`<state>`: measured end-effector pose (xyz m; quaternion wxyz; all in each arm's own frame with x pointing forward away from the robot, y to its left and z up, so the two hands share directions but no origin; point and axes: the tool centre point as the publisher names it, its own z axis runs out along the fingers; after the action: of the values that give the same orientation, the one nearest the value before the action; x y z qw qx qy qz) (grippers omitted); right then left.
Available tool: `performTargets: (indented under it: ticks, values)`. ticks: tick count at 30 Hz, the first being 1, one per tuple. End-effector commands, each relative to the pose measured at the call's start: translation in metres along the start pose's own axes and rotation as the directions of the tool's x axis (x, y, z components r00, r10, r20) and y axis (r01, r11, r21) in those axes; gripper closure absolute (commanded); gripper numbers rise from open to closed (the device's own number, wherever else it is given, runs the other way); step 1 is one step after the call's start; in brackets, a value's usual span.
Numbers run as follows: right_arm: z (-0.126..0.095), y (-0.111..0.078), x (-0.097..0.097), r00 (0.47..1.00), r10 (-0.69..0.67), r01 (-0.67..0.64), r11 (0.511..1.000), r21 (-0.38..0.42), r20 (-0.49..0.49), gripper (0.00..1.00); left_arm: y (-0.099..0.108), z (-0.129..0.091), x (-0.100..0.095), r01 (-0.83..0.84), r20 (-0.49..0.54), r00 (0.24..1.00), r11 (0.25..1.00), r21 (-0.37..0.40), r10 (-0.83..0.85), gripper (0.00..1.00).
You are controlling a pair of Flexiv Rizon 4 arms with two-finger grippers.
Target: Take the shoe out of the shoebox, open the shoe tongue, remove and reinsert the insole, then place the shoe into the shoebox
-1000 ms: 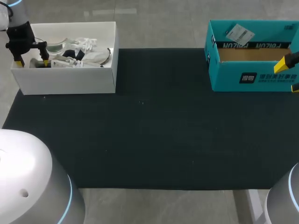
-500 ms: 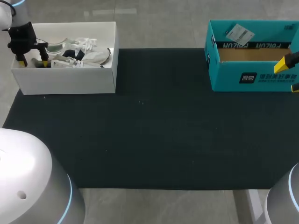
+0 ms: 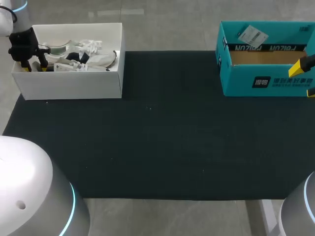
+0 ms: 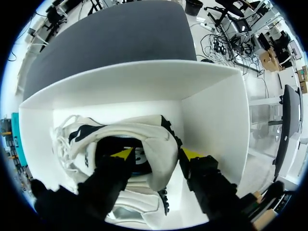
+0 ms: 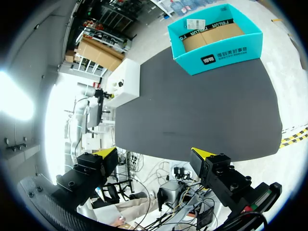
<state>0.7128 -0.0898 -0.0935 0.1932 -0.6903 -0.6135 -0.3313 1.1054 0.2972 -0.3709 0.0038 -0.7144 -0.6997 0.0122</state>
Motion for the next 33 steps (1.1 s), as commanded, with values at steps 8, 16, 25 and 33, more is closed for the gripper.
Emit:
performTargets:
  ticks: [8,16,25,33]
  values:
    - [0.001,0.002,0.000,1.000,0.001,-0.001,1.000,0.004,0.001,0.00,0.003,0.016,0.001,-0.015,-0.012,1.000,1.000,-0.003,0.015,0.36]
    - [0.001,0.002,0.000,1.000,0.001,-0.001,1.000,0.004,0.001,0.00,0.001,0.020,0.003,-0.022,-0.013,1.000,1.000,0.010,0.022,0.76]
    - [0.001,0.002,0.000,1.000,0.001,-0.001,1.000,0.004,0.001,0.00,-0.001,0.008,0.003,-0.046,-0.020,0.999,0.999,0.002,0.046,1.00]
    - [0.001,0.002,0.000,1.000,0.001,-0.001,1.000,0.004,0.001,0.00,-0.003,-0.014,0.002,-0.089,-0.021,0.996,0.996,0.011,0.090,1.00]
